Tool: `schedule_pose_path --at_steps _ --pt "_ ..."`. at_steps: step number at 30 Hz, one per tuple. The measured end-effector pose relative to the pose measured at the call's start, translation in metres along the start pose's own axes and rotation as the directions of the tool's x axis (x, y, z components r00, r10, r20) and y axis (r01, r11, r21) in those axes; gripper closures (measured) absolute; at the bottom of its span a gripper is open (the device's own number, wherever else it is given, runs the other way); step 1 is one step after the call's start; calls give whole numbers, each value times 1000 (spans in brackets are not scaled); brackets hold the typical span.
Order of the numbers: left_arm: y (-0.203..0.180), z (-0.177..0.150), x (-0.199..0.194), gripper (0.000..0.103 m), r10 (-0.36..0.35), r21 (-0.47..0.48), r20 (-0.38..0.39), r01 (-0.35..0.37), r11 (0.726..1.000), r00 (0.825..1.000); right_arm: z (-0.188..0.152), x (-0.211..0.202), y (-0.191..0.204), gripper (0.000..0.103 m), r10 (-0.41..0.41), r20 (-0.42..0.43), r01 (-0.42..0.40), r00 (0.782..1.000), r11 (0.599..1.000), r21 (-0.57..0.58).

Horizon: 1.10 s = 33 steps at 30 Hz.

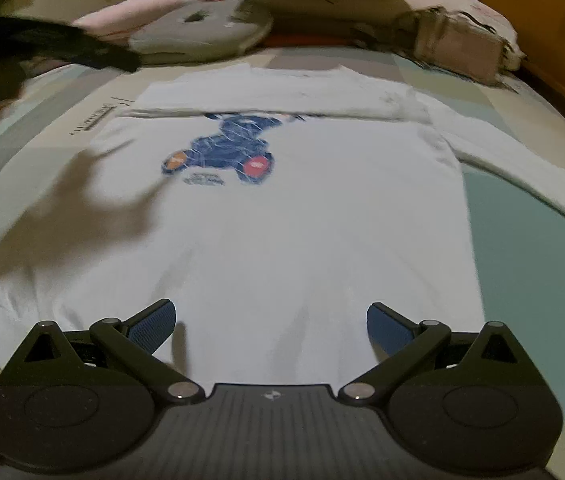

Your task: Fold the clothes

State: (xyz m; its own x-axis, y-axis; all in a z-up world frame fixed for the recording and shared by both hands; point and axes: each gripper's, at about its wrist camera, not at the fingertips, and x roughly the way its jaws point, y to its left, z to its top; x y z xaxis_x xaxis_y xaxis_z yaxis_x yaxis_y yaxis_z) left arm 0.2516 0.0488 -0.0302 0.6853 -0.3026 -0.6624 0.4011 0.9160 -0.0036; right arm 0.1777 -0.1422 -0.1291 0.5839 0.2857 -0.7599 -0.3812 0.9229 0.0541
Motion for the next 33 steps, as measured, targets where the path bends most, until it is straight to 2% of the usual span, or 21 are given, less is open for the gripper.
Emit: schedule_pose_path --at_steps 4,7,12,16,20,23,27,33 --pt "-36 -36 6 1 15 89 -75 -9 996 997 -7 0 2 0 -37 -24 37 999 999 -3" --pt "-55 -65 11 1 9 96 -123 3 995 992 -12 -5 5 0 -49 -38 49 998 999 -5" --pt "-67 -99 12 1 20 19 -148 -17 1000 989 -19 -12 1 0 -46 -43 47 998 999 27" --pt "-70 -96 3 1 24 -26 -119 -27 999 993 -19 -19 -2 0 -33 -36 35 999 998 48" --pt "-78 -87 -4 1 7 -55 -52 -10 998 999 -18 -40 -10 0 -18 51 15 999 998 55" --pt "-89 -80 -5 1 -3 -69 -18 2 998 1000 -16 -56 -31 0 -61 130 50 990 995 85" --pt "-103 -67 2 1 -15 -36 4 15 999 1000 -14 -74 -75 0 -127 193 90 973 978 189" --pt "-118 -50 19 1 -23 24 11 23 999 1000 -18 -86 -155 0 -271 204 179 941 908 379"
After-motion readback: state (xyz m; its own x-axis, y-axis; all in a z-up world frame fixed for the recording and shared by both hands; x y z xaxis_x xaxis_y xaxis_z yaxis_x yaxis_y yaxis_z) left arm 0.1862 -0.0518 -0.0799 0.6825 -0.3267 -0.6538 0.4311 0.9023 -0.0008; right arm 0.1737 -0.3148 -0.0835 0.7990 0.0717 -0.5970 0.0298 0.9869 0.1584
